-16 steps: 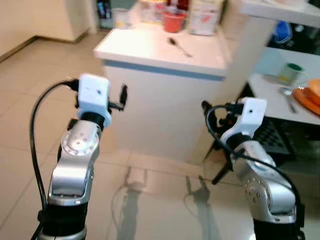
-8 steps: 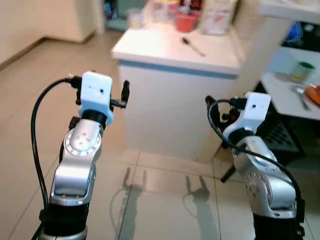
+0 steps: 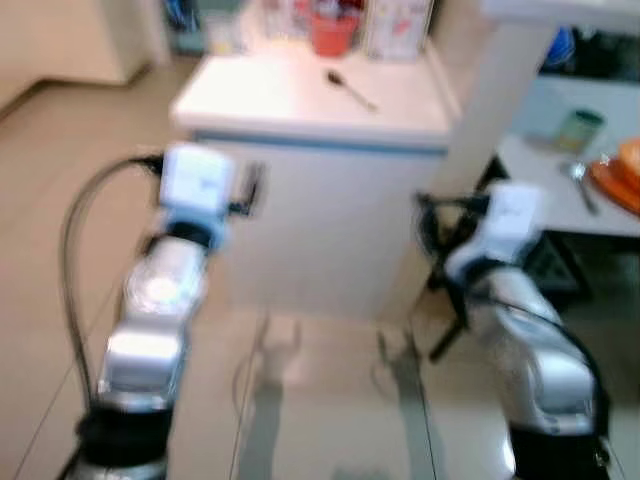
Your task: Setting the table
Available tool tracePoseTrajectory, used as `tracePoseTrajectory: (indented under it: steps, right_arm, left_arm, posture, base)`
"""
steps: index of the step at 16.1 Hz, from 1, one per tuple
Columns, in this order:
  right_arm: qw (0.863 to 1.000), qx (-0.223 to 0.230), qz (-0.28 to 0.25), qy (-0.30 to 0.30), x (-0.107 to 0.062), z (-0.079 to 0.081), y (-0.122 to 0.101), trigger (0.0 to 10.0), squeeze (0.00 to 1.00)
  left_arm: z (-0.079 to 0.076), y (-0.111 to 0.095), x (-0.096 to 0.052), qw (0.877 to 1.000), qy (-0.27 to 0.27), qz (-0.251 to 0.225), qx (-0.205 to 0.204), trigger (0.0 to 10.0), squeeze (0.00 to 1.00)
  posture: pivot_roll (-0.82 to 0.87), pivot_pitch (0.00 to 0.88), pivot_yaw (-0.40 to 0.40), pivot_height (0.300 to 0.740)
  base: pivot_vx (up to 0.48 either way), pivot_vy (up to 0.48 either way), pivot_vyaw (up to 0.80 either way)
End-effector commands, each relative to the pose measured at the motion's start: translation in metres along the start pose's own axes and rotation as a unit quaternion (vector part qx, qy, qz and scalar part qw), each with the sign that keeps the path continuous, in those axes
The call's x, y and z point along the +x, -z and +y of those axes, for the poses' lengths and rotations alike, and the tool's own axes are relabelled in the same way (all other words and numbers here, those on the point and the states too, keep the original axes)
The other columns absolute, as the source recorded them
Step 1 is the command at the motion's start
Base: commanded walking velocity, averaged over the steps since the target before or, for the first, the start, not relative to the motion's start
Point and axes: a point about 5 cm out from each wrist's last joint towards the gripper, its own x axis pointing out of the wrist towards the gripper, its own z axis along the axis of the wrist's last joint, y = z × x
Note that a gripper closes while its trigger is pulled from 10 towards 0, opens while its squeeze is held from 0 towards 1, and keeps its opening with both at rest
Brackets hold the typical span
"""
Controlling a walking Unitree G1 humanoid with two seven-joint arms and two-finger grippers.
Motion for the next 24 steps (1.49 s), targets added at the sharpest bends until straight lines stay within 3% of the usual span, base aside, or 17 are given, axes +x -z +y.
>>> tracePoseTrajectory:
  steps: [1,9,11,13,16,24]
  right_arm:
    - [1.000,-0.008,0.002,0.022,-0.002,-0.013,-0.001,10.0,0.00]
    - [1.000,-0.015,-0.001,-0.002,0.000,-0.011,-0.005,10.0,0.00]
    - [1.000,-0.024,-0.001,-0.020,0.002,-0.009,-0.006,10.0,0.00]
    - [0.998,-0.061,-0.007,-0.024,0.004,-0.006,-0.010,10.0,0.00]
    - [0.999,-0.029,-0.015,0.010,0.003,-0.015,-0.010,10.0,0.00]
    - [0.999,-0.038,-0.022,-0.010,0.003,-0.013,-0.013,10.0,0.00]
  left_arm:
    - [-0.011,-0.007,0.003,1.000,0.017,-0.012,-0.004,10.0,0.00]
    - [-0.011,-0.006,0.006,1.000,0.017,-0.011,0.000,10.0,0.00]
    - [-0.010,-0.007,0.008,1.000,0.016,-0.012,0.002,10.0,0.00]
    - [-0.007,-0.007,0.009,1.000,0.013,-0.014,0.003,10.0,0.00]
    - [-0.009,-0.007,0.010,1.000,0.018,-0.013,0.002,10.0,0.00]
    - [-0.012,-0.005,0.009,0.999,0.029,-0.013,0.002,10.0,0.00]
  posture:
    - [0.01,0.000,-0.049,0.740]
    - [0.00,0.000,-0.048,0.740]
    - [0.01,0.000,-0.049,0.740]
    - [0.00,0.000,-0.042,0.740]
    - [0.00,0.000,-0.039,0.740]
    - [-0.01,0.000,-0.043,0.740]
  base:
    - [0.409,0.000,0.00]
    - [0.408,0.000,0.00]
    - [0.405,0.000,0.00]
    - [0.409,0.000,0.80]
    - [0.407,0.000,0.27]
    - [0.408,0.000,0.00]
